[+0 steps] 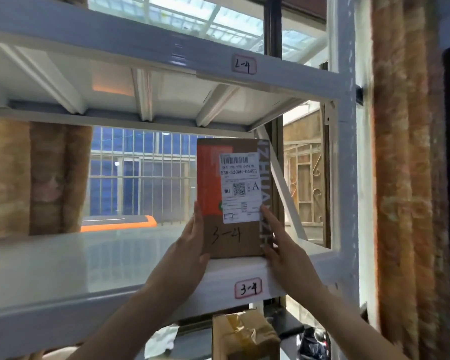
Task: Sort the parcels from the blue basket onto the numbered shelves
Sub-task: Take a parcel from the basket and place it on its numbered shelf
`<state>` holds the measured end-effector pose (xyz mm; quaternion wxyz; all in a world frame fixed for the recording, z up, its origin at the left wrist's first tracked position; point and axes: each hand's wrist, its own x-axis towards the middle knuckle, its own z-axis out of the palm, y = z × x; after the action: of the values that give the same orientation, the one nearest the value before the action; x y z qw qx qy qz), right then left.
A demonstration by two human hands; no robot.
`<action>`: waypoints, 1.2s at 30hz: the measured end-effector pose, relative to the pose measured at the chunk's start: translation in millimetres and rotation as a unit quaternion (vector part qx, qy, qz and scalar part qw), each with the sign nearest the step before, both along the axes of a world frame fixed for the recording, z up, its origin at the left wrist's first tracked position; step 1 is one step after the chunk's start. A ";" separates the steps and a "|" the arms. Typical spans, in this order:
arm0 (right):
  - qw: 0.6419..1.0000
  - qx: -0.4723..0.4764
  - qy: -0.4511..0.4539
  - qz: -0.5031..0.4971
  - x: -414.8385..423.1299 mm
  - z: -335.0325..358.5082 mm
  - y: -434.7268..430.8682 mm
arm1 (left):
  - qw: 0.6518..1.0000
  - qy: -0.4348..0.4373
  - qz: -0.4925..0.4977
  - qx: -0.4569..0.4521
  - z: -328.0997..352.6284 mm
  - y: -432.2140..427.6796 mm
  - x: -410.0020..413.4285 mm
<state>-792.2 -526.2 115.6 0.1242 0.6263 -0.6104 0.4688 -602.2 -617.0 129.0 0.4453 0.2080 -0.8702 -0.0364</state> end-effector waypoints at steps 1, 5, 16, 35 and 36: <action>1.000 0.002 0.014 0.001 -0.9 -2.4 1.8 | 1.000 -0.004 0.008 0.003 -0.5 -0.1 -0.2; 0.994 -0.036 0.099 -0.034 -0.7 -11.6 1.7 | 0.999 0.001 0.036 0.006 2.3 2.3 0.9; 0.970 -0.152 0.085 -0.169 -2.8 -32.3 -15.9 | 0.983 0.035 0.172 0.054 1.2 15.4 1.8; 0.972 -0.099 0.035 0.208 165.2 -35.8 57.7 | 0.907 -0.287 0.305 -0.033 -99.8 110.8 176.8; 0.967 -0.065 0.055 0.241 193.2 -34.1 58.4 | 0.902 -0.273 0.333 0.040 -100.5 117.6 200.3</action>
<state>-598.9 -467.9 81.5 0.0819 0.7703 -0.4020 0.4881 -402.0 -499.4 28.5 0.1678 0.5051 -0.8354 0.1370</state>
